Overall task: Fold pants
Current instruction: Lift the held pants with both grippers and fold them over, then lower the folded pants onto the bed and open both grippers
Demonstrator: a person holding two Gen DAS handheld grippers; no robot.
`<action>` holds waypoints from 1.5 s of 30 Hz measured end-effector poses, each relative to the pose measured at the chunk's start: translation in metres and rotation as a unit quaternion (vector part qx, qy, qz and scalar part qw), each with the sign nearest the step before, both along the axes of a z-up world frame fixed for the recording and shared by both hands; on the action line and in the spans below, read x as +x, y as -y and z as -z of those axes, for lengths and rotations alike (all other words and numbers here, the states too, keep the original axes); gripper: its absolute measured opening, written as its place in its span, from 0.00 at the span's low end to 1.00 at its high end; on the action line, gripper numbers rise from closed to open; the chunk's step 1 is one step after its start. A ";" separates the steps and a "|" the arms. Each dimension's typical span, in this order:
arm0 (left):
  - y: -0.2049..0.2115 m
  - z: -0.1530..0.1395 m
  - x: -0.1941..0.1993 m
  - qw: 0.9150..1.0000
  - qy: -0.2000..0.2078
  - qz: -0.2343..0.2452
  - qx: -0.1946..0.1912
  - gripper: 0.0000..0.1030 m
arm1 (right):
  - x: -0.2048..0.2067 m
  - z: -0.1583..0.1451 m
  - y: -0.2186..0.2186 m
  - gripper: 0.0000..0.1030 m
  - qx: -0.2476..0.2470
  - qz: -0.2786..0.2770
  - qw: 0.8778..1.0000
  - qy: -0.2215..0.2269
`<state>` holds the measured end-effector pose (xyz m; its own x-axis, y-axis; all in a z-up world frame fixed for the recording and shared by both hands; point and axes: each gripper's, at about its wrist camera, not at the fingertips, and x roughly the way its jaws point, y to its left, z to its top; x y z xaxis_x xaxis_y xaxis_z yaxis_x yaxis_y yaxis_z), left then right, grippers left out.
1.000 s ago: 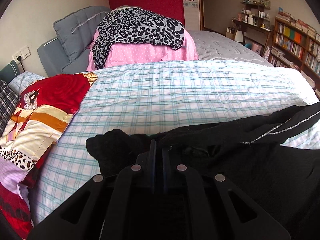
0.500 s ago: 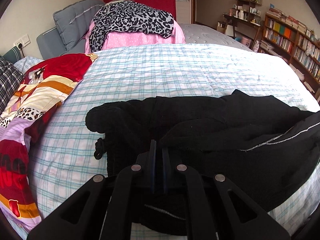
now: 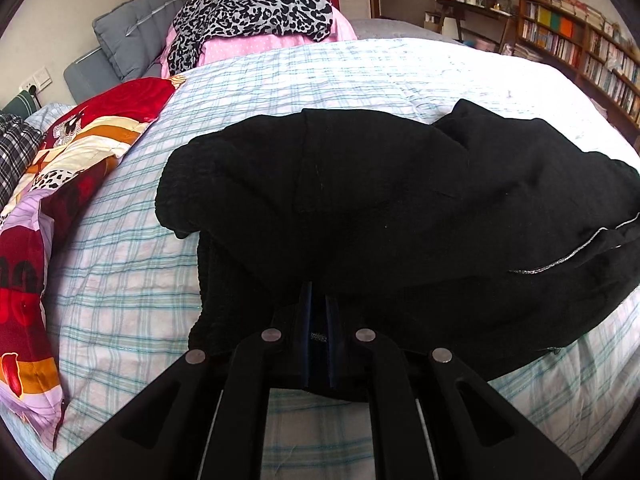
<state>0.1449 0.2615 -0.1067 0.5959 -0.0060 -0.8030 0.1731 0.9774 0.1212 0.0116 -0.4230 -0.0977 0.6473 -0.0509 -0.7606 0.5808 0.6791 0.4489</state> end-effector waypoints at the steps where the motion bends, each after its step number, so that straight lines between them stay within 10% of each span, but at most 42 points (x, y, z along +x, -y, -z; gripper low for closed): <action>1: 0.000 -0.001 0.000 1.000 0.001 0.000 -0.001 0.06 | 0.001 -0.001 0.003 0.46 0.004 0.001 1.000 0.005; 4: 0.001 -0.003 0.001 1.000 0.003 0.002 0.003 0.06 | 0.012 0.002 0.012 0.57 0.017 0.004 1.000 0.006; 5: 0.001 -0.004 0.002 1.000 0.003 0.000 0.004 0.06 | 0.018 0.003 0.013 0.46 0.006 0.008 1.000 -0.004; 6: 0.002 -0.005 0.003 1.000 0.002 -0.003 0.004 0.06 | 0.023 0.004 0.013 0.12 -0.009 0.009 1.000 -0.016; 7: 0.002 -0.006 0.003 1.000 0.003 -0.007 0.003 0.05 | 0.027 0.003 0.013 0.11 -0.025 0.012 0.999 -0.034; 13: 0.002 -0.023 -0.007 1.000 0.008 -0.010 -0.008 0.05 | 0.004 -0.023 0.018 0.11 -0.054 0.017 0.998 -0.013; 22: -0.017 0.008 -0.023 0.999 -0.030 -0.036 -0.008 0.00 | -0.018 0.019 0.021 0.11 -0.079 0.022 0.994 -0.070; 31: -0.019 -0.022 -0.028 0.998 -0.022 -0.037 -0.050 0.03 | -0.031 -0.012 0.010 0.59 -0.165 0.051 0.981 -0.084; 33: -0.023 -0.029 -0.023 0.995 -0.032 -0.043 -0.089 0.24 | -0.033 -0.019 0.007 0.60 -0.188 0.062 0.976 -0.090; 35: -0.026 -0.035 -0.019 0.991 -0.024 -0.056 -0.120 0.95 | -0.035 -0.021 0.007 0.60 -0.190 0.066 0.976 -0.088; 45: -0.045 -0.032 0.009 0.970 -0.027 -0.122 -0.207 0.94 | -0.009 -0.013 -0.002 0.60 -0.158 0.024 0.984 -0.077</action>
<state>0.1544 0.3062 -0.0746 0.5773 -0.1985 -0.7920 -0.0753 0.9529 -0.2937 0.0031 -0.4214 -0.0843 0.5166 -0.3290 -0.7905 0.6602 0.7409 0.1231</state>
